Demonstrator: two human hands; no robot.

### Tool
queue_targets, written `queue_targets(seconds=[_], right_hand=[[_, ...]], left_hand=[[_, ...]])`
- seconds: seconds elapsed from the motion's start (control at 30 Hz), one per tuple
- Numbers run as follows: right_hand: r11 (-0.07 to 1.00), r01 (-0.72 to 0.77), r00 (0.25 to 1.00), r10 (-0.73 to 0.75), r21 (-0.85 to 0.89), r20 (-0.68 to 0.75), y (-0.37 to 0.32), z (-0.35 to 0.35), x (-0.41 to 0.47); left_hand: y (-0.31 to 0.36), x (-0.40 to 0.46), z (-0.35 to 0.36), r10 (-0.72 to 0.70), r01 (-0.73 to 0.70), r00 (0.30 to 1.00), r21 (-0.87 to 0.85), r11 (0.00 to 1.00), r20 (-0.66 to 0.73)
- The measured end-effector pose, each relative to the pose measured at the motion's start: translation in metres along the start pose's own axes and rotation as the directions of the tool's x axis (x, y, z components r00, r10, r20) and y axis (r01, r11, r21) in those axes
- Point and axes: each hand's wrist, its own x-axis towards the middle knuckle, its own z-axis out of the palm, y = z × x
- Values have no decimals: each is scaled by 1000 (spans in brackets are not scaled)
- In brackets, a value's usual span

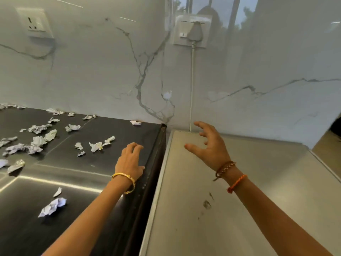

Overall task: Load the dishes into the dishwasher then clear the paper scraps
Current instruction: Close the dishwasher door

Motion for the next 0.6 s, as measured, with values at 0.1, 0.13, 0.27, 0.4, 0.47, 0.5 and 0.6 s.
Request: queue_targets(seconds=[0.1,0.13,0.27,0.4,0.47,0.5,0.6], right_hand=[[991,65,998,-63,-120,19,2,27,36],[981,67,997,-62,-179,34,4,33,50],[883,67,992,-8,-464,128,12,43,119],[780,39,988,65,-624,143,4,44,203],[741,22,996,44,-671,82,-7,41,242],[717,19,999,19,-697,46,-14,38,259],[658,4,999,-39,-753,-29,-31,36,292]], left_hand=[[-15,48,8,12,-55,976,190,980,217],[-19,64,10,-16,-42,962,207,977,272],[-32,124,4,-106,4,876,212,977,471],[-25,161,7,-210,-84,777,428,900,594],[-20,174,15,-220,-101,751,439,893,622],[-20,180,18,-222,-99,740,430,897,635],[-23,195,30,-255,-76,727,444,893,638]])
